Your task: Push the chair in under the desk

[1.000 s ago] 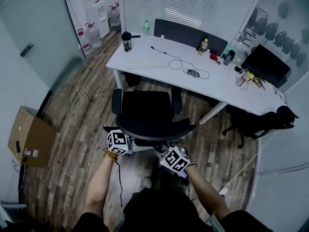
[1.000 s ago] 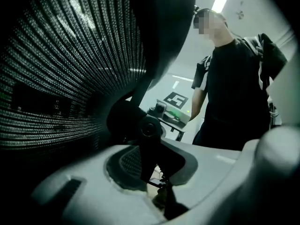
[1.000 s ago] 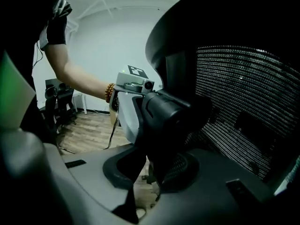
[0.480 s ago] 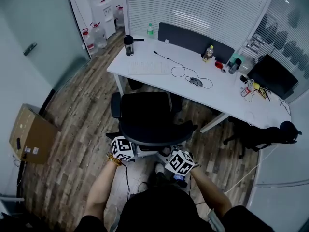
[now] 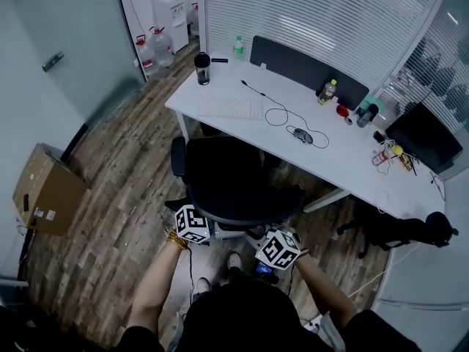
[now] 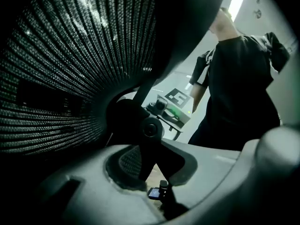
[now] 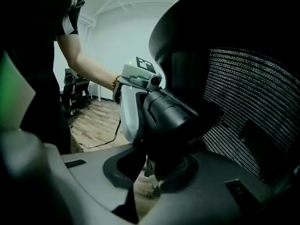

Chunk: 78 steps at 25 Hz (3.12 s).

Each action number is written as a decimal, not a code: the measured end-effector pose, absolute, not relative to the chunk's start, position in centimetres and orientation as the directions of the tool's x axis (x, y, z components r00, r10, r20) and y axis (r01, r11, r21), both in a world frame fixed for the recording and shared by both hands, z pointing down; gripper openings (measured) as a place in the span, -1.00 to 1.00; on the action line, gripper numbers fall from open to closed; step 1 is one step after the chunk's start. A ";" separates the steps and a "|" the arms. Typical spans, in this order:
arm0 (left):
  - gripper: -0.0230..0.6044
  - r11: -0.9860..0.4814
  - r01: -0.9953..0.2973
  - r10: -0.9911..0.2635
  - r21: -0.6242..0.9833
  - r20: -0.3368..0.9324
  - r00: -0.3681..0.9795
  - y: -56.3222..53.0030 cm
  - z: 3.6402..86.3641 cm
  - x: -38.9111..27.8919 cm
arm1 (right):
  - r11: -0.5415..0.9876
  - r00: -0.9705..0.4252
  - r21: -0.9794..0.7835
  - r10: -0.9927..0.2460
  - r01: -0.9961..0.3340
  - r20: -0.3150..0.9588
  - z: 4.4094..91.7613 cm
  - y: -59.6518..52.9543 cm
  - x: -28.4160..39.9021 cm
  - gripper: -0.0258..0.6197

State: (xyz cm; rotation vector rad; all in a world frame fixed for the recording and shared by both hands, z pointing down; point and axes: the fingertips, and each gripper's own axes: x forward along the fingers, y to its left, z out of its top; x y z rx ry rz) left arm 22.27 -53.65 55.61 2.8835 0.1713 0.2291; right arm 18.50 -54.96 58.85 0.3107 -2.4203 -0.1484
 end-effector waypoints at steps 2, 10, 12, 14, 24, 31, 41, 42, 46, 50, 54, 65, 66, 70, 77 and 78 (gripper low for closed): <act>-0.77 -0.961 0.108 0.148 0.255 0.145 0.978 -54.2 55.7 22.6 | 0.964 -0.734 0.187 -0.267 -0.191 0.625 58.9 -55.6 18.8 -0.73; -0.77 -0.954 0.136 0.179 0.266 0.146 0.973 -55.4 55.7 24.1 | 0.963 -0.717 0.180 -0.271 -0.202 0.643 59.1 -56.9 20.4 -0.73; -0.77 -0.950 0.148 0.194 0.275 0.147 0.970 -55.7 55.6 24.5 | 0.964 -0.719 0.178 -0.267 -0.199 0.642 59.0 -57.2 20.8 -0.73; -0.77 -0.947 0.157 0.203 0.279 0.144 0.969 -56.0 55.6 24.9 | 0.962 -0.720 0.178 -0.272 -0.205 0.639 58.9 -57.5 21.2 -0.73; -0.72 -0.965 0.123 0.146 0.230 0.085 0.986 -59.7 55.0 24.8 | 0.958 -0.773 0.144 -0.285 -0.247 0.567 58.5 -61.0 21.3 -0.72; -0.65 -0.966 0.088 0.100 0.244 0.041 0.994 -63.4 55.0 24.5 | 0.952 -0.786 0.096 -0.295 -0.291 0.544 58.1 -64.3 21.4 -0.72; -0.55 -0.975 -0.025 -0.031 0.221 -0.023 0.999 -68.9 55.2 26.9 | 0.908 -0.754 0.091 -0.393 -0.409 0.526 58.1 -69.3 24.3 -0.71; -0.52 -0.974 -0.045 -0.052 0.223 -0.026 0.998 -69.6 55.2 27.0 | 0.899 -0.748 0.098 -0.411 -0.426 0.521 58.0 -70.0 24.6 -0.72; -0.45 -0.968 -0.107 -0.113 0.225 -0.014 0.993 -72.2 55.1 27.6 | 0.852 -0.712 0.114 -0.493 -0.510 0.499 57.8 -72.4 25.4 -0.69; -0.35 -0.955 -0.217 -0.219 0.202 0.013 0.976 -74.1 55.1 27.9 | 0.751 -0.629 0.137 -0.625 -0.646 0.462 57.7 -74.6 27.0 -0.57; -0.43 -0.921 -0.370 -0.367 0.123 0.046 0.929 -74.7 54.8 27.4 | 0.621 -0.521 0.158 -0.749 -0.768 0.409 57.0 -75.0 29.2 -0.62; -0.62 -0.876 -0.477 -0.475 -0.074 -0.053 0.879 -68.7 48.4 26.9 | 0.535 -0.505 0.224 -0.844 -0.814 0.180 50.1 -68.2 33.1 -0.73; -0.62 -0.868 -0.489 -0.485 -0.083 -0.065 0.872 -67.9 48.0 27.2 | 0.524 -0.500 0.241 -0.852 -0.817 0.157 49.3 -67.6 33.2 -0.75; -0.66 -0.812 -0.579 -0.576 -0.080 -0.062 0.815 -64.9 48.2 27.7 | 0.479 -0.471 0.299 -0.876 -0.826 0.101 47.4 -64.2 33.0 -0.78; -0.73 -0.749 -0.647 -0.646 -0.145 -0.060 0.761 -61.2 48.0 25.9 | 0.454 -0.452 0.323 -0.888 -0.830 0.086 47.4 -60.7 31.4 -0.89; -0.75 -0.744 -0.649 -0.648 -0.162 -0.062 0.759 -60.8 47.8 25.4 | 0.446 -0.444 0.325 -0.892 -0.834 0.086 47.5 -60.4 31.1 -0.91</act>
